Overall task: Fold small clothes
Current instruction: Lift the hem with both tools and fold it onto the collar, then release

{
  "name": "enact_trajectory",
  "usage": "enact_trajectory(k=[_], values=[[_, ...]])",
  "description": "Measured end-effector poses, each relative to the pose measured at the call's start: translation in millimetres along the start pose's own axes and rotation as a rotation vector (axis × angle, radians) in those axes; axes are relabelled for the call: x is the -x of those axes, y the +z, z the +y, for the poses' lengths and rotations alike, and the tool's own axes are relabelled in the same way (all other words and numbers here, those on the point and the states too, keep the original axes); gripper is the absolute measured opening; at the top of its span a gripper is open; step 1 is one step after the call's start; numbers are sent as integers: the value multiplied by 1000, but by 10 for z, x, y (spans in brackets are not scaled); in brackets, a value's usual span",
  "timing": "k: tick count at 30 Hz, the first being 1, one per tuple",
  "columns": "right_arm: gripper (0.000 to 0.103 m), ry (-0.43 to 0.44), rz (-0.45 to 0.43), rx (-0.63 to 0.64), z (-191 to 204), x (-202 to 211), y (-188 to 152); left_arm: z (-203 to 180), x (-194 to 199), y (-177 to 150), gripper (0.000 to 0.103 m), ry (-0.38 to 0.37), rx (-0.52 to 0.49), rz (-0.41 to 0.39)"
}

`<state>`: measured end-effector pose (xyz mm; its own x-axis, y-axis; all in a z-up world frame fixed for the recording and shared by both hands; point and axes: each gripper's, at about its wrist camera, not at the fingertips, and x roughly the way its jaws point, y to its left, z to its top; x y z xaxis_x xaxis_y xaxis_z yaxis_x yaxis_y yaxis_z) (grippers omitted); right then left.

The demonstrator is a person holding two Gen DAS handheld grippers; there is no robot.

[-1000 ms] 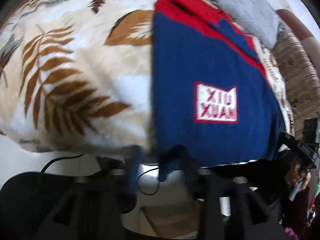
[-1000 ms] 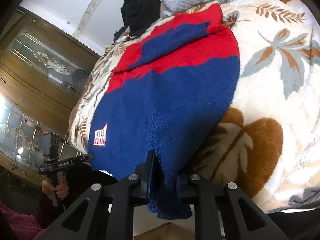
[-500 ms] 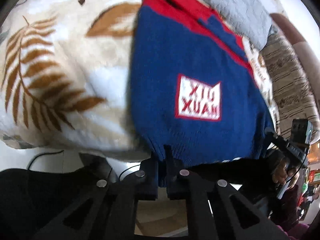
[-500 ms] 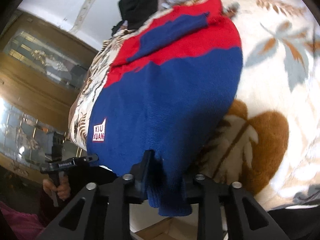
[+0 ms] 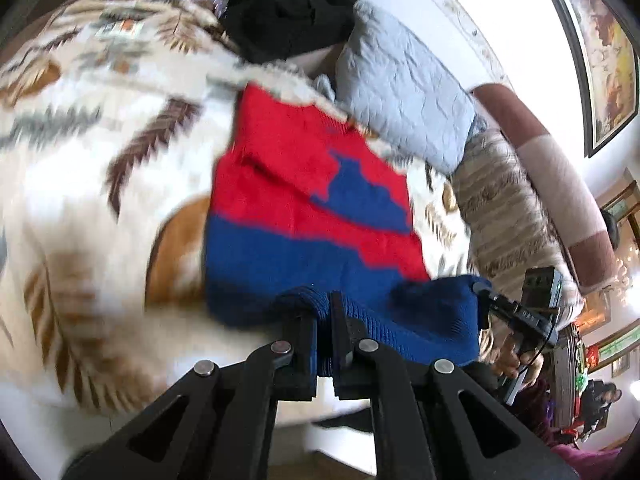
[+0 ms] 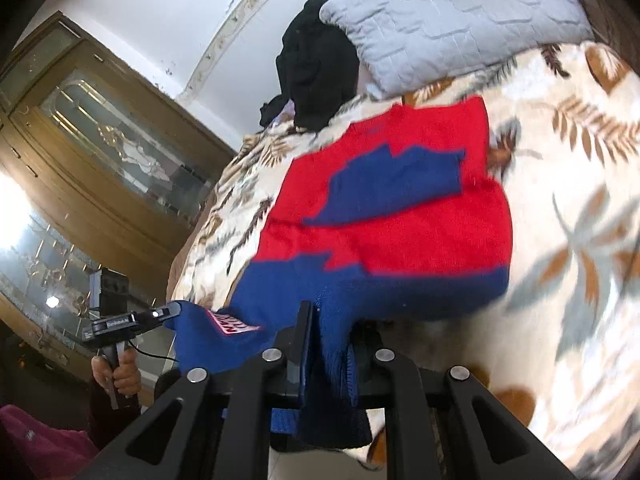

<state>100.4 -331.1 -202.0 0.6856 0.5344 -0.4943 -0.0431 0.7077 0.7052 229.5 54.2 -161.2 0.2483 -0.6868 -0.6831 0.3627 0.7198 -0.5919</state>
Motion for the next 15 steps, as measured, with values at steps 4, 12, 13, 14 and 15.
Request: enact_trajectory(k=[4,12,13,14,15], values=[[15,-14,-52,-12,-84,-74,431,-49,-149,547,5,11,-16,-42],[12,-42,-162,-116,-535,-569,1590,35,-908,1931,5,77,11,-104],[12,-59,-176,-138,-646,-687,1744,91,-1080,2082,5,92,24,-99],[11,-66,-188,-160,-750,-777,1854,132,-1221,2164,5,101,35,-87],[11,-63,-203,-192,-885,-870,1962,211,-1449,2276,5,125,48,-67]])
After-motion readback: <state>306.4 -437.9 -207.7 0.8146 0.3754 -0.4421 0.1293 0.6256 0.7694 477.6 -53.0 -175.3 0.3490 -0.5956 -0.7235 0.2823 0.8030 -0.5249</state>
